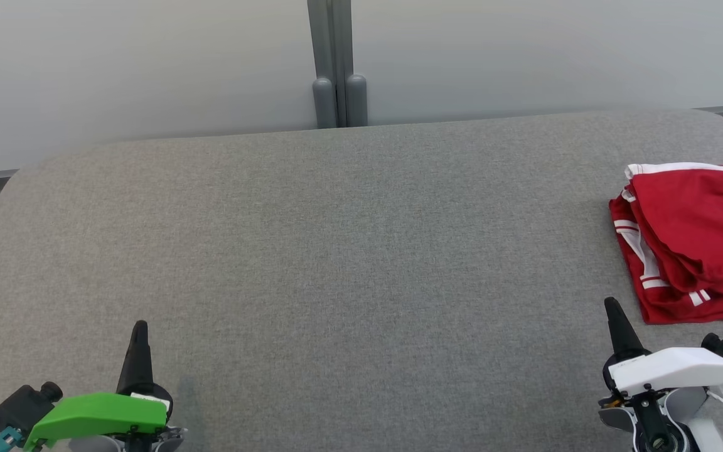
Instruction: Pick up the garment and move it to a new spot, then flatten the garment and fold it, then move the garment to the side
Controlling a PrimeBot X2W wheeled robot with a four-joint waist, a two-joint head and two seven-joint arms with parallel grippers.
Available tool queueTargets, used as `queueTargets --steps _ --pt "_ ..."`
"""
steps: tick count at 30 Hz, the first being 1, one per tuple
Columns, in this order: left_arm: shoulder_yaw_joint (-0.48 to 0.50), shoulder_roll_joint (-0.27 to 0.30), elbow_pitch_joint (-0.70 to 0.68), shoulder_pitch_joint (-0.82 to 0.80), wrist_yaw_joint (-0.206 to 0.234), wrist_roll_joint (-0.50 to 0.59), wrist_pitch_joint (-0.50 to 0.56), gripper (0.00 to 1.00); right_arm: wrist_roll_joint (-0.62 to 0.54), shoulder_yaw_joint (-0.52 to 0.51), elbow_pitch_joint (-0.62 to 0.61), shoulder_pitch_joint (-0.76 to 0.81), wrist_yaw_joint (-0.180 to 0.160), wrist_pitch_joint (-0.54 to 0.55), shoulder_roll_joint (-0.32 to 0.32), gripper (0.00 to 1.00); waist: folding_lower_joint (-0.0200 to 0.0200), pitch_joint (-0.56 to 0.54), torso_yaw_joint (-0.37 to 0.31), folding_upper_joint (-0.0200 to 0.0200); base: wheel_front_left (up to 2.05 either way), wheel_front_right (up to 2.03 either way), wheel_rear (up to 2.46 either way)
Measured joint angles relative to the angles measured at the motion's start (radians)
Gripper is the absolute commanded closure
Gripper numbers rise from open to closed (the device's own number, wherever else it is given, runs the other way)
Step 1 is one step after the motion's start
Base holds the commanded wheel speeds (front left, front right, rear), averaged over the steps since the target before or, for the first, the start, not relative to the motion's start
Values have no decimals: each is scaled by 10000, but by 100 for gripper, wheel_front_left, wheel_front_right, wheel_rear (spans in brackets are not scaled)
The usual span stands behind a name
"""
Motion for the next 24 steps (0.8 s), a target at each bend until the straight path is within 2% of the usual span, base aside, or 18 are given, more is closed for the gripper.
queueTargets --steps 24 --pt "213 13 -203 -202 0 -2253 633 100 2336 -274 -328 -57 -2 612 92 100 0 -3 69 0 0 0 0"
